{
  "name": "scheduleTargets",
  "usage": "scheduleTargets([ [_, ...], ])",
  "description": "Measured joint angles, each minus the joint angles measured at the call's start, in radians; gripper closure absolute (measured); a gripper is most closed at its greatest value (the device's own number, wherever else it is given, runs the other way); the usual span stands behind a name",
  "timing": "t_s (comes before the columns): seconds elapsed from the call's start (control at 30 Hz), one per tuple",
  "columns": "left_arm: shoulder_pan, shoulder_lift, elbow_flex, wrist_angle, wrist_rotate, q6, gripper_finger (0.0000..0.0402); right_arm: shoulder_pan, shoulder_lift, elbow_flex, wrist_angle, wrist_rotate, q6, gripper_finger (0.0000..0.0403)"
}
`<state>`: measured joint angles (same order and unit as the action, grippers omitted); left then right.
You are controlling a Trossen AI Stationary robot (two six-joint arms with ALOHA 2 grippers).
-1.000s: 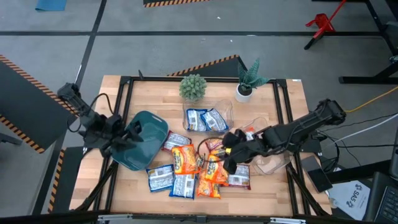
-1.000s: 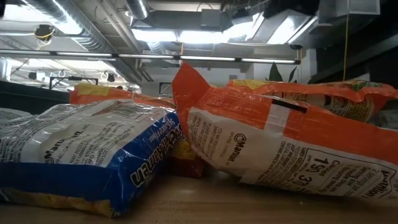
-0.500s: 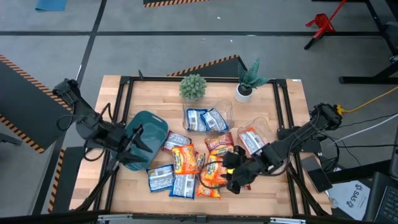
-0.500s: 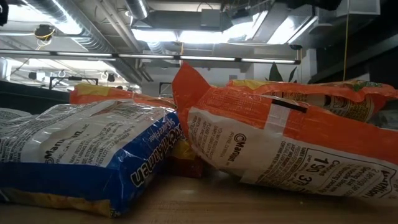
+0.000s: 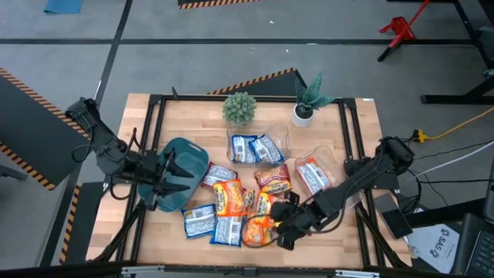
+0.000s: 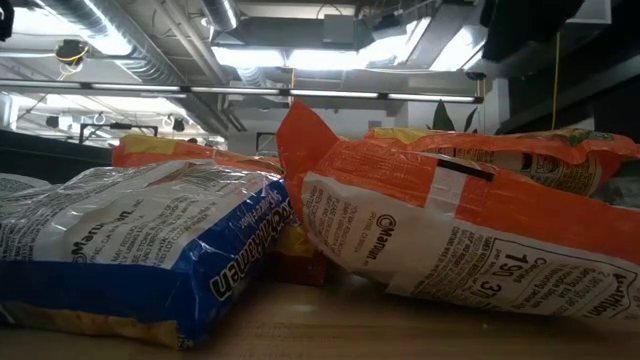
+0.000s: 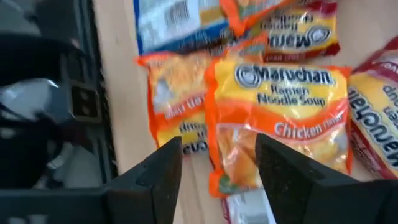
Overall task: Sort Maruchan noodles
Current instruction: Put the right orange noodle pack into the right transparent bin
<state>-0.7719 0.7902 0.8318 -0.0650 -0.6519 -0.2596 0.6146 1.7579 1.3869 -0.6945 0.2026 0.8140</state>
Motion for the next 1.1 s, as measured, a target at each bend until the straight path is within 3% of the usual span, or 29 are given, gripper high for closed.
scheduleTargets([
  [0.2,0.0,0.0,0.0,0.008,-0.012,-0.002,0.0247,0.002,0.159,0.192,-0.189,0.0,-0.07,0.0214],
  [0.47,-0.001,0.001,0.0,-0.023,-0.012,0.002,0.0247,0.009,0.34,0.472,-0.485,0.128,-0.103,0.0214],
  [0.73,-0.001,0.003,0.0,-0.036,-0.001,0.001,0.0247,0.027,0.412,0.48,-0.498,0.101,-0.088,0.0214],
  [1.1,-0.001,0.003,0.0,-0.071,0.011,0.0,0.0247,0.026,0.426,0.471,-0.5,0.18,-0.08,0.0214],
])
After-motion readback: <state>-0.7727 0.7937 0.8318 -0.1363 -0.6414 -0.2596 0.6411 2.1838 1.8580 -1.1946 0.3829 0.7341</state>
